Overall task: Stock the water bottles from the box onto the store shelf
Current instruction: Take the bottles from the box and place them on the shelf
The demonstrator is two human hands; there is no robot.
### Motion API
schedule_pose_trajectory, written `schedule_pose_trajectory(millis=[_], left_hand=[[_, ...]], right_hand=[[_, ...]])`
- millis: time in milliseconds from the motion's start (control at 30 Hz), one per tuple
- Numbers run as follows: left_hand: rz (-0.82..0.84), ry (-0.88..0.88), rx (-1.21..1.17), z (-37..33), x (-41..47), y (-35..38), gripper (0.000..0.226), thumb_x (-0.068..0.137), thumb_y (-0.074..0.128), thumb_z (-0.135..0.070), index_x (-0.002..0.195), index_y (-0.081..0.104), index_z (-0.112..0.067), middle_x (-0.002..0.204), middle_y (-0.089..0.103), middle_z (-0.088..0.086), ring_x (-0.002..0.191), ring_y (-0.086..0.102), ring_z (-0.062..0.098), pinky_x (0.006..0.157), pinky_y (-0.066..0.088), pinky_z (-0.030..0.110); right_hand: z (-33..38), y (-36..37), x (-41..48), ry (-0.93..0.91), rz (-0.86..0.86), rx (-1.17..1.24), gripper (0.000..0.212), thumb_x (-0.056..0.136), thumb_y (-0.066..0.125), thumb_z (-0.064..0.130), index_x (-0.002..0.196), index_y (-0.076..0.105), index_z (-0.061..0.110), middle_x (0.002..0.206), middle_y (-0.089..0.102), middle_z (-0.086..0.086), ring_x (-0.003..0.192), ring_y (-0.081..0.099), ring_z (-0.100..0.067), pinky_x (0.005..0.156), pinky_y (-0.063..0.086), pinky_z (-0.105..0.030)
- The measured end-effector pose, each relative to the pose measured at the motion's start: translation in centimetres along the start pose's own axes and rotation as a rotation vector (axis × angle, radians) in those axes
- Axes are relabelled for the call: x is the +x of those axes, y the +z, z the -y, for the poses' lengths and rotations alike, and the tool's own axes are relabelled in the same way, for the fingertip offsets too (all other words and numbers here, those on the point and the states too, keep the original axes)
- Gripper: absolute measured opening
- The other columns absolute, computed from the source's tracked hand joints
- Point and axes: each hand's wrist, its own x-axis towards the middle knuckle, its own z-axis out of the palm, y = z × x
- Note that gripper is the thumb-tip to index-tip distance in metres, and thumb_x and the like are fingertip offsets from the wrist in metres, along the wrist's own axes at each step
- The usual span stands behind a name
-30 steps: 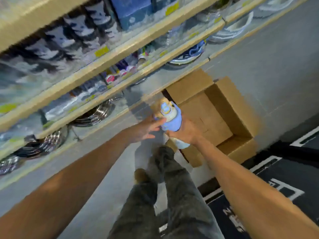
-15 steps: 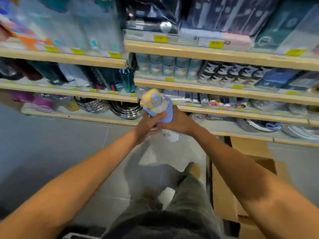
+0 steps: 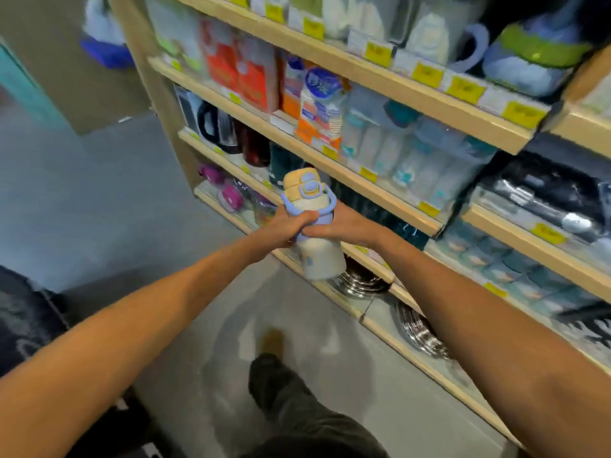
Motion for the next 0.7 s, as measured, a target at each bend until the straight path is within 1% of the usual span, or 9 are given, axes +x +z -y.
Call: schedule_pose_trajectory(millis=[67, 133, 200, 300, 367, 467, 533, 600, 700], left_hand=[[-0.046, 0.009, 0.032, -0.2, 2.4, -4.7, 0.085, 0.065, 0.067, -0.069, 0.136, 0.04, -0.032, 0.125, 0.062, -0.001, 0.099, 0.066, 0.017, 0.076, 0.059, 0.039], [-0.083, 0.019, 0.052, -0.8, 4.1, -8.8, 0.061, 0.074, 0.062, -0.059, 0.128, 0.049, -0.033, 0.119, 0.066, -0.001, 0.1, 0.066, 0.02, 0.079, 0.056, 0.038], [-0.141, 0.006, 0.049, -1.3, 5.7, -12.6, 0.037, 0.087, 0.06, -0.043, 0.121, 0.054, -0.031, 0.112, 0.067, -0.001, 0.092, 0.064, 0.019, 0.07, 0.051, 0.029], [-0.243, 0.003, 0.06, -2.4, 8.1, -19.0, 0.01, 0.094, 0.055, -0.031, 0.103, 0.052, -0.034, 0.091, 0.061, -0.009, 0.074, 0.057, 0.007, 0.055, 0.047, 0.017], [-0.282, 0.013, 0.05, -2.8, 9.3, -23.1, 0.016, 0.092, 0.057, -0.032, 0.106, 0.05, -0.033, 0.09, 0.061, -0.009, 0.07, 0.055, 0.002, 0.047, 0.045, 0.009], [-0.335, 0.003, 0.046, -3.9, 10.4, -28.0, 0.02, 0.094, 0.054, -0.032, 0.112, 0.047, -0.033, 0.089, 0.061, -0.01, 0.069, 0.054, 0.0, 0.045, 0.044, 0.009], [-0.365, 0.008, 0.032, -4.3, 11.4, -31.5, 0.022, 0.096, 0.051, -0.026, 0.116, 0.044, -0.03, 0.085, 0.057, -0.013, 0.067, 0.052, 0.0, 0.042, 0.04, 0.006], [-0.398, -0.005, 0.035, -4.6, 12.1, -34.4, 0.02, 0.095, 0.052, -0.026, 0.114, 0.045, -0.028, 0.083, 0.055, -0.013, 0.063, 0.053, 0.0, 0.041, 0.039, 0.005], [-0.402, -0.023, 0.012, -4.4, 13.6, -39.3, 0.028, 0.087, 0.058, -0.039, 0.111, 0.051, -0.026, 0.082, 0.059, -0.004, 0.062, 0.055, 0.005, 0.049, 0.043, 0.017]], right_hand=[[1.6, 1.3, 5.6, -0.04, -0.006, 0.01, 0.059, 0.085, 0.065, -0.004, 0.12, 0.037, 0.034, 0.11, 0.048, 0.027, 0.107, 0.05, 0.009, 0.103, 0.036, -0.009], [3.1, 2.7, 10.4, -0.081, -0.005, 0.038, 0.057, 0.087, 0.062, -0.006, 0.13, 0.037, 0.022, 0.107, 0.049, 0.021, 0.103, 0.048, 0.004, 0.092, 0.041, -0.002], [4.2, 4.0, 15.1, -0.08, 0.07, 0.028, 0.052, 0.087, 0.064, -0.001, 0.134, 0.046, 0.013, 0.114, 0.058, 0.013, 0.097, 0.058, 0.01, 0.088, 0.048, -0.009], [6.0, 5.7, 23.2, -0.068, 0.15, 0.01, 0.058, 0.084, 0.068, 0.007, 0.138, 0.047, 0.013, 0.127, 0.062, 0.004, 0.107, 0.061, 0.002, 0.096, 0.051, -0.025], [8.0, 6.9, 27.8, -0.081, 0.178, -0.014, 0.064, 0.082, 0.07, 0.012, 0.14, 0.044, 0.017, 0.127, 0.062, 0.006, 0.108, 0.061, 0.002, 0.097, 0.05, -0.025], [11.1, 8.4, 33.2, -0.131, 0.27, -0.035, 0.054, 0.082, 0.068, 0.011, 0.125, 0.055, 0.04, 0.123, 0.064, 0.009, 0.116, 0.06, -0.011, 0.099, 0.05, -0.034], [13.2, 9.4, 36.5, -0.143, 0.29, -0.034, 0.05, 0.081, 0.067, 0.01, 0.124, 0.057, 0.035, 0.124, 0.064, 0.003, 0.116, 0.061, -0.015, 0.1, 0.05, -0.042], [14.4, 10.6, 39.7, -0.194, 0.308, -0.049, 0.054, 0.083, 0.065, 0.007, 0.133, 0.051, 0.021, 0.131, 0.06, -0.002, 0.121, 0.057, -0.015, 0.104, 0.046, -0.039], [16.8, 13.0, 43.9, -0.234, 0.273, -0.125, 0.059, 0.083, 0.063, 0.009, 0.138, 0.045, 0.02, 0.137, 0.053, -0.009, 0.126, 0.051, -0.015, 0.11, 0.038, -0.04]])
